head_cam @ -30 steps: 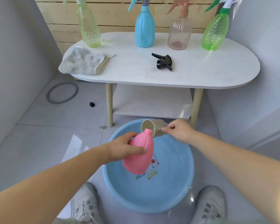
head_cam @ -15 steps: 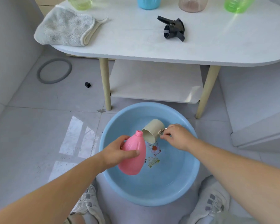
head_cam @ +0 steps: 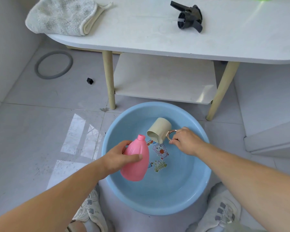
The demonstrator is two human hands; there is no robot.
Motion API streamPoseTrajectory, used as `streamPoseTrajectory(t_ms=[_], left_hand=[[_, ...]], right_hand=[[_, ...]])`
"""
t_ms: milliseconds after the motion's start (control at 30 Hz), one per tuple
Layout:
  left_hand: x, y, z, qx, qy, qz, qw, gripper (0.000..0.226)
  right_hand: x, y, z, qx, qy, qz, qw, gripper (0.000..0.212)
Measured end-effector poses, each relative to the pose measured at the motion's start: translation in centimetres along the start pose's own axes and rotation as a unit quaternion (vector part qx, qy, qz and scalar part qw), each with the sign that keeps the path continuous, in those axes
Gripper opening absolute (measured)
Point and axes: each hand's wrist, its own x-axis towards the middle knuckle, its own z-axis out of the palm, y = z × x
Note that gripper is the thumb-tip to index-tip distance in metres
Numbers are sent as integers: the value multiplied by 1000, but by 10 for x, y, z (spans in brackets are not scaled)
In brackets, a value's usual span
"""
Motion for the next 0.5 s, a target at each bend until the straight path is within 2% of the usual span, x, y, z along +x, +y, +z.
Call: streamPoseTrajectory(t_ms=[133,333,433,500], left_hand=[[1,-2,2,0,-5,-1,1000,68],[4,-4,0,0,0,5,1000,88],[3,-3,0,-1,3,12,1000,88],[1,-1,0,-2,5,18,1000,87]], right_hand=[[2,3,4,-2,-4,12,1000,35],[3,0,5,0,-3,13,1000,42],[0,-5,4,12,-6,23,1000,47],[-2,-10,1,61,3,38,997,49]])
